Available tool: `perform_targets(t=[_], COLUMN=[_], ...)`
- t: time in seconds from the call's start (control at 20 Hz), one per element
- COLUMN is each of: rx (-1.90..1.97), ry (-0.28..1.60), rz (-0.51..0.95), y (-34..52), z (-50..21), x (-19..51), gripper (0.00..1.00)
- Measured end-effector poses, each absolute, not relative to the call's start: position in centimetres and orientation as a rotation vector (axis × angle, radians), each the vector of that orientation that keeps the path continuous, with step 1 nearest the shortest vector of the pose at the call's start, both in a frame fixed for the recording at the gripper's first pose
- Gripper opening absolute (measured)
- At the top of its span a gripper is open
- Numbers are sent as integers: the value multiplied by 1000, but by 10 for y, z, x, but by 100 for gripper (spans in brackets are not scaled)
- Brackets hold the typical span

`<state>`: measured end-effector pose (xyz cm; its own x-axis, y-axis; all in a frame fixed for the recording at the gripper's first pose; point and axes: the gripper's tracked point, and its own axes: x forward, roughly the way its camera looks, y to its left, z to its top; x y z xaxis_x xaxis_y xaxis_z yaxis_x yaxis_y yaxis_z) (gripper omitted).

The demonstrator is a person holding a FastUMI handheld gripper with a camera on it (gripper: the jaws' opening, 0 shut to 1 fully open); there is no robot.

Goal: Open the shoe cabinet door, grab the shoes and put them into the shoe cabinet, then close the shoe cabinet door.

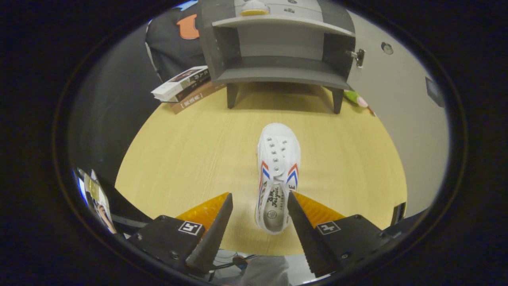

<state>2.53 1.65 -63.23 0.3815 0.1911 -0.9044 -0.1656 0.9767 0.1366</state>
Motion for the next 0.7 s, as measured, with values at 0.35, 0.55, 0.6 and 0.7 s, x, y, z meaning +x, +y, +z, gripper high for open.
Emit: perform_targets(t=[0.35,0.55,0.6,0.7], rx=[71,79,89,101], ry=[1243,1158,1140,1126], rz=[96,122,158,208], y=[22,21,24,23], z=[-684,-688,-690,-687], x=[41,52,50,51], gripper=[54,26,18,4])
